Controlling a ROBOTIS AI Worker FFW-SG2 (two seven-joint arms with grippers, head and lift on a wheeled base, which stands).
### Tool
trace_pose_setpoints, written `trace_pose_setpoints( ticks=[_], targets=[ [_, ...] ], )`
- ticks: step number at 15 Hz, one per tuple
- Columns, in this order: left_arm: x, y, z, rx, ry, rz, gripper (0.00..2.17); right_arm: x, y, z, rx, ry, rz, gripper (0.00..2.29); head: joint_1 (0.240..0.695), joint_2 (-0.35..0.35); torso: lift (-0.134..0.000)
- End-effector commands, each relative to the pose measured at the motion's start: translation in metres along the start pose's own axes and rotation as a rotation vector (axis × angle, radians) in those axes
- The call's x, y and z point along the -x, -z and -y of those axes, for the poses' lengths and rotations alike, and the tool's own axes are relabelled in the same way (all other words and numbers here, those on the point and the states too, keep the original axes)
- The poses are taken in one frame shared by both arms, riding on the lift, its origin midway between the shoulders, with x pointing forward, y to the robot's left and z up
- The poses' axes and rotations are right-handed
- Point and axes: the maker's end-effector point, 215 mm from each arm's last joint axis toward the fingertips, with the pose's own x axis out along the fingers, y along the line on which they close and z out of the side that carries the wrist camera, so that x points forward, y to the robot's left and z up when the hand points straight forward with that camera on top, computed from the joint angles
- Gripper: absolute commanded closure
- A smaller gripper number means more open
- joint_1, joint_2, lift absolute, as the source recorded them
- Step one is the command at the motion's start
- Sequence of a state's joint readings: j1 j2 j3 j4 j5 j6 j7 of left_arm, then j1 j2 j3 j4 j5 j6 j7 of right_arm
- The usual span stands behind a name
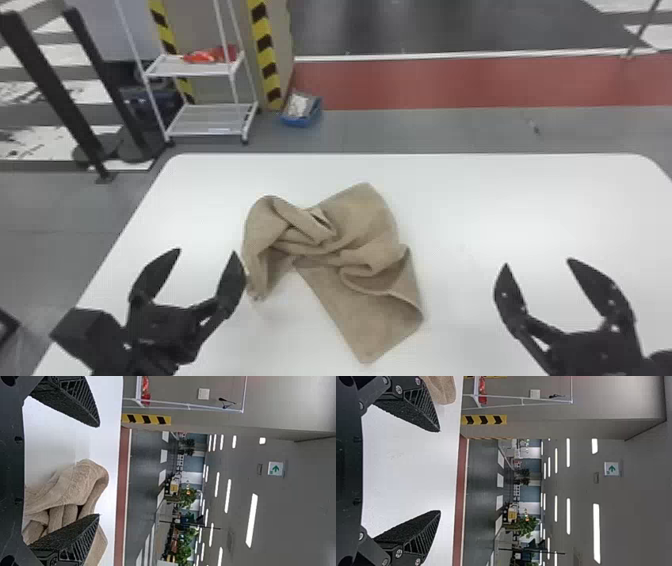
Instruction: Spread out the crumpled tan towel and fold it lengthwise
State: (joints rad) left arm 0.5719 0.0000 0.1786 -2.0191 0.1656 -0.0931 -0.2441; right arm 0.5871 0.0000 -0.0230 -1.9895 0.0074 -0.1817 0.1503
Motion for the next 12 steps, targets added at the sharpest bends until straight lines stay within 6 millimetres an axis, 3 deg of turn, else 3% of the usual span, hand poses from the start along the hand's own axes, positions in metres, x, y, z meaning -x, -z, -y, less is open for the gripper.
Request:
trace_pose_setpoints(
  ticks=[1, 9, 12],
  targets=[
    [0.000, 0.001, 0.000, 0.003, -0.001, -0.001, 0.07, 0.000, 0.000, 0.000, 0.000, 0.000, 0.001, 0.17, 0.695, 0.096, -0.124],
    [-0.001, 0.003, 0.001, 0.005, 0.002, -0.004, 0.11, -0.002, 0.000, -0.002, 0.004, -0.003, -0.001, 0.17, 0.695, 0.096, -0.124],
    [0.000, 0.010, 0.011, 0.017, 0.022, -0.017, 0.17, -0.003, 0.002, -0.003, 0.015, -0.007, -0.009, 0.17, 0.695, 0.094, -0.124]
  ],
)
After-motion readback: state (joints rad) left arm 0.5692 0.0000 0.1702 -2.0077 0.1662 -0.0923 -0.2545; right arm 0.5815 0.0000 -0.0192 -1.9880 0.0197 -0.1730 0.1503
